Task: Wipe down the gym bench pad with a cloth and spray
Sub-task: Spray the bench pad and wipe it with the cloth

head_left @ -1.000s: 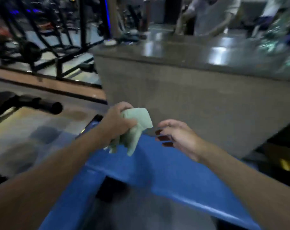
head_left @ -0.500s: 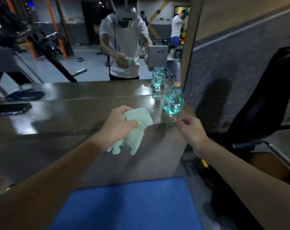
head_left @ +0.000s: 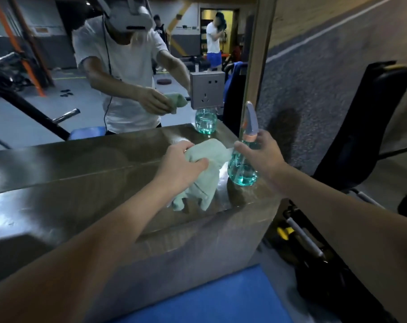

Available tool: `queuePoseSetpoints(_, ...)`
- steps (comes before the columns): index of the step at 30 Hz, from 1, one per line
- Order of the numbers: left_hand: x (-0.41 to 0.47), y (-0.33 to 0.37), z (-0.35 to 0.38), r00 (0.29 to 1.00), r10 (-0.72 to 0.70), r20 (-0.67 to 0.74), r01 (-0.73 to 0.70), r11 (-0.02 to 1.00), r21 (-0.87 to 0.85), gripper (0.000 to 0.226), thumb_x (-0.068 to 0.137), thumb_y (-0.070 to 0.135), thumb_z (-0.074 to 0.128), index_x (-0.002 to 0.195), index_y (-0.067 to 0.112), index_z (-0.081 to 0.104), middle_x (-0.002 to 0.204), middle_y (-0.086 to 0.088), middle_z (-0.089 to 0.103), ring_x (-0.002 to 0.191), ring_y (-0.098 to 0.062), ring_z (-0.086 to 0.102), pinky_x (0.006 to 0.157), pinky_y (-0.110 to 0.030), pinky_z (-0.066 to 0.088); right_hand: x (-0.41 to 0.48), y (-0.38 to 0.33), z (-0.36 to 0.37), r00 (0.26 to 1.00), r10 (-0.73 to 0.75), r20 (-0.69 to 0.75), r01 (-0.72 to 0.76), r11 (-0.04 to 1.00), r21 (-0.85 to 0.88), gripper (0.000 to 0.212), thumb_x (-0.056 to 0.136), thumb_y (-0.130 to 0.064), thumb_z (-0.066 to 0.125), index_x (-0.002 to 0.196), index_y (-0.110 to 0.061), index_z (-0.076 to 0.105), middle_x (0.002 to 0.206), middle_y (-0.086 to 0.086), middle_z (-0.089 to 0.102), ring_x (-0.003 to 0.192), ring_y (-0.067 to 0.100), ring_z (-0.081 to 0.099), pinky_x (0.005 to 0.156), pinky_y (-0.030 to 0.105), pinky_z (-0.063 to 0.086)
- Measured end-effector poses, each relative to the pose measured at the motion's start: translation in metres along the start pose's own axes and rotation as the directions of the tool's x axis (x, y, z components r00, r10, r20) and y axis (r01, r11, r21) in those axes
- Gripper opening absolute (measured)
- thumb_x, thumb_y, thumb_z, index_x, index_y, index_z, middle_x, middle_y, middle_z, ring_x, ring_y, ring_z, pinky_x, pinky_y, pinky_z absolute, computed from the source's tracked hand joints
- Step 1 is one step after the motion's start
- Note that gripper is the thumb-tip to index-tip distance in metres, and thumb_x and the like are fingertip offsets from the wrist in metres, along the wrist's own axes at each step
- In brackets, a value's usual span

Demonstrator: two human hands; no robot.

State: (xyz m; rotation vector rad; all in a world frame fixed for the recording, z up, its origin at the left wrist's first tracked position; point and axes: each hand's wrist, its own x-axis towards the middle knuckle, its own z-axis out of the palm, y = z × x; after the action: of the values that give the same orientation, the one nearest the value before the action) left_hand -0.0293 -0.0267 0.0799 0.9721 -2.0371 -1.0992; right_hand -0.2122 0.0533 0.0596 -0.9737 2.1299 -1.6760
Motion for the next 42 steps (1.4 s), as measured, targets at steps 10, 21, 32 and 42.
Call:
queuePoseSetpoints(10,-0.018,-0.013,0.007,0.999,-0.001,0.046,0.002,0.999,-0.040,0.017,0.083,0.020,0.078,0.091,0.019,0.064,0.088,0.000,0.069,0.075,-0.011,0.066,0.060,-0.023,0.050,-0.033,0.004,-0.024,0.967,-0.218,-0.133,0.196,0.967,-0.160,0.026,0.093,-0.034,0.063,0.079,-0.019,0.047,0.080,0.000,0.048,0.077,0.018,0.049,0.067,0.036,0.041)
queuePoseSetpoints(21,-0.143,-0.076,0.092,0.974,0.163,0.160,-0.174,0.983,0.057,0.029,0.083,0.009,0.069,0.094,0.022,0.045,0.079,0.004,0.053,0.068,-0.011,0.051,0.063,-0.031,0.043,-0.175,0.084,-0.082,0.995,0.003,-0.104,0.008,0.995,0.099,0.018,0.084,-0.021,0.058,0.084,-0.014,0.042,0.068,-0.003,0.043,0.056,0.008,0.041,0.058,0.032,0.037)
queuePoseSetpoints(32,-0.241,-0.370,0.262,0.979,0.059,0.198,-0.156,0.839,0.521,0.069,0.066,-0.003,0.078,0.114,0.034,0.045,0.111,-0.001,0.051,0.094,-0.033,0.054,0.071,-0.047,0.051,-0.314,0.370,-0.019,0.824,0.567,0.009,-0.556,0.810,-0.186,0.038,0.055,-0.041,0.056,0.076,-0.010,0.056,0.059,-0.001,0.053,0.057,0.023,0.055,0.064,0.053,0.057)
queuePoseSetpoints(42,-0.315,-0.515,0.314,0.913,-0.106,0.394,-0.227,0.671,0.706,0.061,0.092,0.061,0.027,0.147,0.037,0.038,0.154,0.002,0.034,0.138,-0.025,0.031,0.107,-0.040,0.016,-0.360,0.489,0.038,0.794,0.608,-0.010,-0.588,0.763,-0.267,0.017,0.079,-0.014,0.060,0.067,-0.013,0.047,0.059,0.001,0.045,0.054,0.020,0.037,0.051,0.028,0.034)
